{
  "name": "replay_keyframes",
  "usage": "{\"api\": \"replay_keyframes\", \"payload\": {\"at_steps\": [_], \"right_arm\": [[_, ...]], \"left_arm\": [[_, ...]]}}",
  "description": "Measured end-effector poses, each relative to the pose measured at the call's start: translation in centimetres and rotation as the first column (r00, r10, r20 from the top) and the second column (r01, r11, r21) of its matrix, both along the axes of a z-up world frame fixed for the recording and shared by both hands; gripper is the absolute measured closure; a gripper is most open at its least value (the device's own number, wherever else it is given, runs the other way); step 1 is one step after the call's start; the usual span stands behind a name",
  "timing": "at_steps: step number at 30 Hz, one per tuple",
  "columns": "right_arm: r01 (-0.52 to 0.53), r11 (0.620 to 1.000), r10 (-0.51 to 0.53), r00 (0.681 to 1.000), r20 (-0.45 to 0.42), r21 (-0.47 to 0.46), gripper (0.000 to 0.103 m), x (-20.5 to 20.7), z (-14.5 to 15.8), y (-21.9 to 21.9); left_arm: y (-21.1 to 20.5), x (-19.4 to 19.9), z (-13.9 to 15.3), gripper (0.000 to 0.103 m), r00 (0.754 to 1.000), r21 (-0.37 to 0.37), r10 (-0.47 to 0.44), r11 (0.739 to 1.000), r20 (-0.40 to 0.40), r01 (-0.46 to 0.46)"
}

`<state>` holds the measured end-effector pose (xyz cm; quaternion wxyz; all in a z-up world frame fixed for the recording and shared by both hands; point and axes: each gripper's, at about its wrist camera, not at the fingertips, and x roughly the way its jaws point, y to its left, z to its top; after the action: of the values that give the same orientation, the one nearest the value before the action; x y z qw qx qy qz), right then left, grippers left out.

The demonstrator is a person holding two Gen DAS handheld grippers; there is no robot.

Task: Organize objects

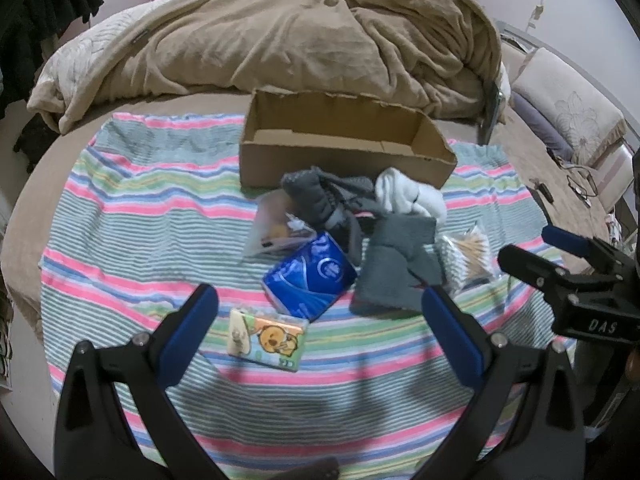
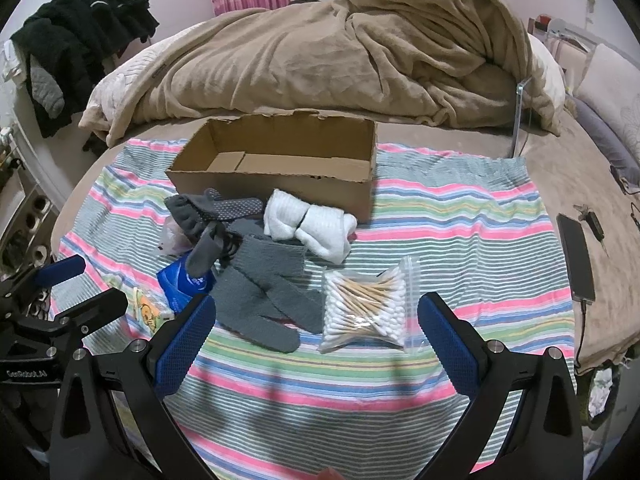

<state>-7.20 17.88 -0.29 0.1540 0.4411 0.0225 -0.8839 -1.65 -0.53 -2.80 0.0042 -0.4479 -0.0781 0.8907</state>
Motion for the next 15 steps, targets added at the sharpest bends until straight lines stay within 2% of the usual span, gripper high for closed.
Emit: {"api": "replay_keyframes", "payload": {"at_steps": [6, 15], "right_arm": [[0.010, 1.000, -0.010, 0.999, 0.035, 0.011, 0.000, -1.2, -1.9, 0.6], [0.037, 0.998, -0.042, 0.992, 0.117, 0.042, 0.001, -2.7, -5.7, 1.7]], "left_arm": [[-0.4, -0.9, -2.1, 0.001, 0.999, 0.004, 0.005, 1.000, 0.040, -0.006], [-1.3, -1.7, -7.0, 0.001, 0.988, -0.011, 0.011, 1.000, 0.157, -0.010]]}}
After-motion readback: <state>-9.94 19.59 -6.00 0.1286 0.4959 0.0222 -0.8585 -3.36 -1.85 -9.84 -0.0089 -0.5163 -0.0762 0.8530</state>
